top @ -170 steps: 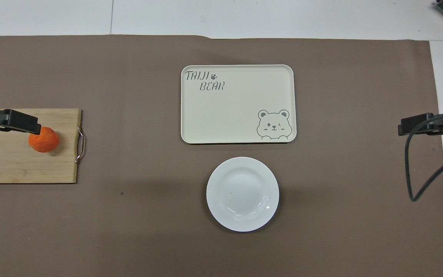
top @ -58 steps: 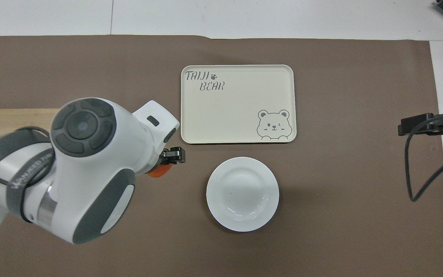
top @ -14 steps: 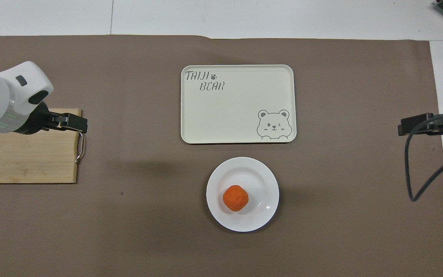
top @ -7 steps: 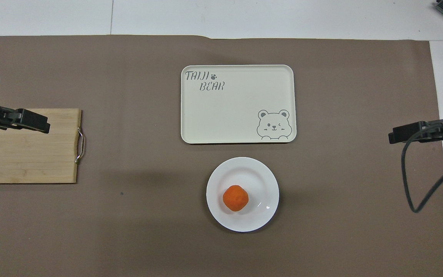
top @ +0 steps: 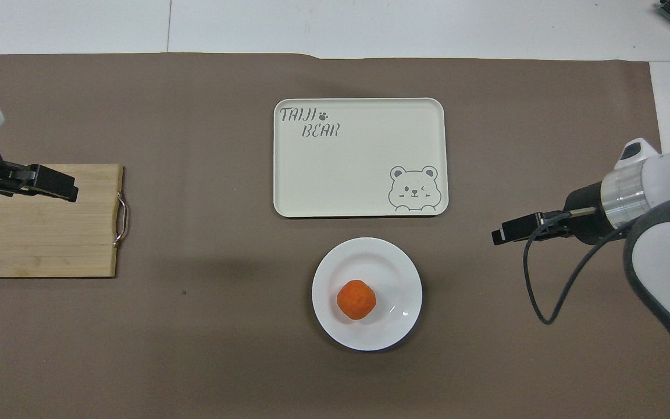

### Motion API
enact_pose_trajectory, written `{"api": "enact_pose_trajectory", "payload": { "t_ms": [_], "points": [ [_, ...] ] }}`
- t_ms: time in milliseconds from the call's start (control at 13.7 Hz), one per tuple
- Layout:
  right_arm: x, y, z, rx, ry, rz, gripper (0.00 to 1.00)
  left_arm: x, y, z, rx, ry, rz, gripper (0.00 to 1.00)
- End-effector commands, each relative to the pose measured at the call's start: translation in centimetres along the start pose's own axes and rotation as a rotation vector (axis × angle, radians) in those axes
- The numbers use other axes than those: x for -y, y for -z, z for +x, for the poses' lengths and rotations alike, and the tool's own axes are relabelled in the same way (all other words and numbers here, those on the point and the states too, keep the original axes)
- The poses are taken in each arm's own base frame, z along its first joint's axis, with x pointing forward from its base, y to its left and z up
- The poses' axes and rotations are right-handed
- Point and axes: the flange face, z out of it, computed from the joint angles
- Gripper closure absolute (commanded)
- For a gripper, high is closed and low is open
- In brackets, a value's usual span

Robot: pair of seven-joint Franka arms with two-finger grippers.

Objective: Place orange and plate with both arms
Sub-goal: 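Reach the right gripper to the plate rim nearest it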

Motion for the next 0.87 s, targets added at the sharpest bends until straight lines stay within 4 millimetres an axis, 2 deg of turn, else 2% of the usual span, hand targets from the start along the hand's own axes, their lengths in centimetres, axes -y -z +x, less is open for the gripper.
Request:
{"api": "enact_pose_trajectory", "payload": {
  "t_ms": [0,219,437,583,801],
  "points": [
    [-1.9,-4.9,-1.7,-0.016,0.019,0.107,0.00,0.5,0.2,0.0,0.009,-0.004,0.018,0.00],
    [-1.5,-9.0,-3.0,-0.001,0.001,0.200,0.00,0.3,0.2,0.0,0.010,-0.007,0.018,0.00],
    [-3.1,-13.7,-4.6,-0.025,0.002,0.278,0.00,0.4,0.2,0.0,0.009,-0.006,0.018,0.00],
    [-2.9,-16.1,-5.2,-0.033,-0.015,0.327,0.00,0.4,0.2,0.0,0.009,-0.006,0.018,0.00],
    [-4.1,-20.4,-5.8,-0.041,-0.016,0.410,0.00,0.3,0.2,0.0,0.010,-0.007,0.018,0.00]
  ]
}}
